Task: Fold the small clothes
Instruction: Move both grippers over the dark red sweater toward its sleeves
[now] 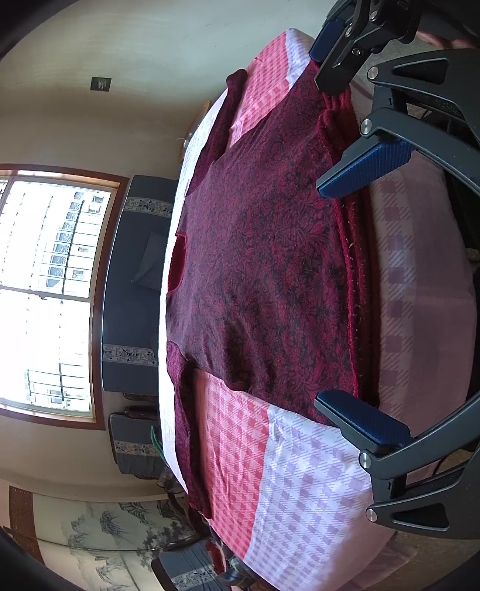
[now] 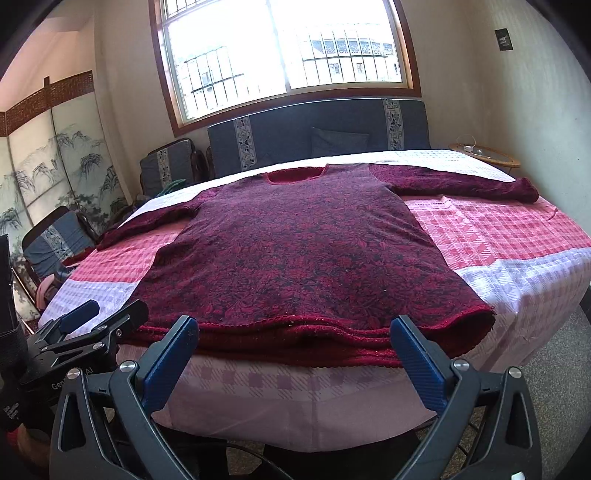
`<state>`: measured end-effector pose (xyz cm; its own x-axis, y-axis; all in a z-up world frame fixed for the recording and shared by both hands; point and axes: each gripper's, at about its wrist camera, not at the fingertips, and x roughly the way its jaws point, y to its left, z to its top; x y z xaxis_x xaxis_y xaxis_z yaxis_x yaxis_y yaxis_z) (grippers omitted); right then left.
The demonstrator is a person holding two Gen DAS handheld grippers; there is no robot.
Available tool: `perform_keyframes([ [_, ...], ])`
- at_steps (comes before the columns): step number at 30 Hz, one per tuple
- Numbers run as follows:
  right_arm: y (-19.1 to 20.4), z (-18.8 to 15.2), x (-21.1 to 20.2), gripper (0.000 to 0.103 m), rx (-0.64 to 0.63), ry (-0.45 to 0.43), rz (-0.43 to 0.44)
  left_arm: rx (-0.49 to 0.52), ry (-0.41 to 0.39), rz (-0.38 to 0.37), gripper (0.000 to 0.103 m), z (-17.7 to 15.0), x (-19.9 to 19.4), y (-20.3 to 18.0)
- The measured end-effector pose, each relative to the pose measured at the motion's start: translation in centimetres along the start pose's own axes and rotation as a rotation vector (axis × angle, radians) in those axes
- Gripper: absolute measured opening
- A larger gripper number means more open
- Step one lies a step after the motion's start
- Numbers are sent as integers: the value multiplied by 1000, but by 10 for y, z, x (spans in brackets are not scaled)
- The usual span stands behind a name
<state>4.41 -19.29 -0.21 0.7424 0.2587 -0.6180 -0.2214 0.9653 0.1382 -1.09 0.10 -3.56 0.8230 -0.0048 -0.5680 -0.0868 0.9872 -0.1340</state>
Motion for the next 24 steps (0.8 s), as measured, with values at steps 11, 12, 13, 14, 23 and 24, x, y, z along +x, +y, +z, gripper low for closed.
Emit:
perform_keyframes([
  [11,5,4,2,103,-9,-11,15,5,-12,-84,103,-1,-5,3],
  [12,5,4,2,103,-9,-15,16,23,-8,-73,103,1,-5,1],
  [13,6,5,2,103,-8,-16,19,45,-4,-60,103,2,-4,-1],
  [14,5,6,3,103,-7,-15,24,65,-3,-51,103,5,-3,-3],
  [23,-7,36,26,103,17,11,54,40,-5,2,103,45,23,9],
  [24,-8,40,29,103,15,12,52,34,-13,15,103,50,26,10],
])
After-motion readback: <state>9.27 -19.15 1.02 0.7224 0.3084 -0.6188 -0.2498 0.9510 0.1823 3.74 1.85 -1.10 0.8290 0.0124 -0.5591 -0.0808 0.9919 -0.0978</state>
